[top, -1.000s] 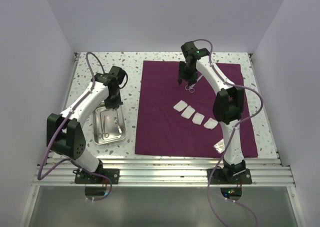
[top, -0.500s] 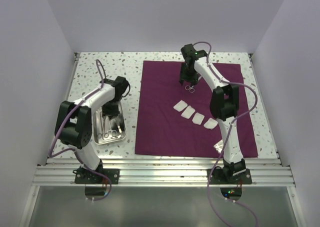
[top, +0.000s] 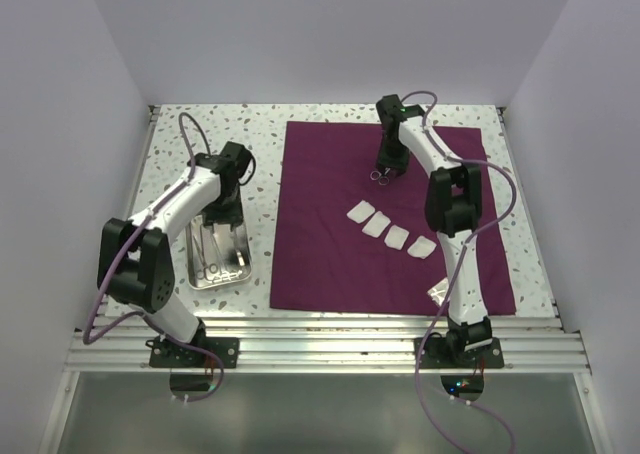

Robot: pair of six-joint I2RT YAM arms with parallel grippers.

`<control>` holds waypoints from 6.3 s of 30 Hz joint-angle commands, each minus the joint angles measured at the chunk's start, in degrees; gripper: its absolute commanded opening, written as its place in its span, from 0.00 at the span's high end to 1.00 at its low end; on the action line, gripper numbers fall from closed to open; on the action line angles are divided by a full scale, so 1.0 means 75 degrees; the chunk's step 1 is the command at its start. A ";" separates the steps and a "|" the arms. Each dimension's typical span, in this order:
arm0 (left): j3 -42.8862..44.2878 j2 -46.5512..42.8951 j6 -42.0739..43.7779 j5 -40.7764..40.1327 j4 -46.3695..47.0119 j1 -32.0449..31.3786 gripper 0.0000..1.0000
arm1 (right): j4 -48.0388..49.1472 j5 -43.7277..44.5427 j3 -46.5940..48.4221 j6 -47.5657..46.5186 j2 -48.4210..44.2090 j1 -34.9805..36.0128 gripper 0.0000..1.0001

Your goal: Prepare the surgical pack

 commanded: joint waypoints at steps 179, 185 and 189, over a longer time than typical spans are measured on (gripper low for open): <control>-0.2897 -0.3342 -0.0525 0.1973 0.1699 0.0549 0.49 | -0.0056 -0.2179 -0.6435 -0.0803 -0.5472 -0.0163 0.43; -0.2111 -0.3166 0.0167 0.3303 0.2281 0.0537 0.48 | -0.0045 -0.1698 -0.6739 -0.0872 -0.5542 -0.0572 0.46; -0.2286 -0.3202 0.0226 0.5322 0.3430 0.0444 0.48 | 0.0224 -0.2095 -0.7290 -0.0932 -0.5706 -0.1427 0.51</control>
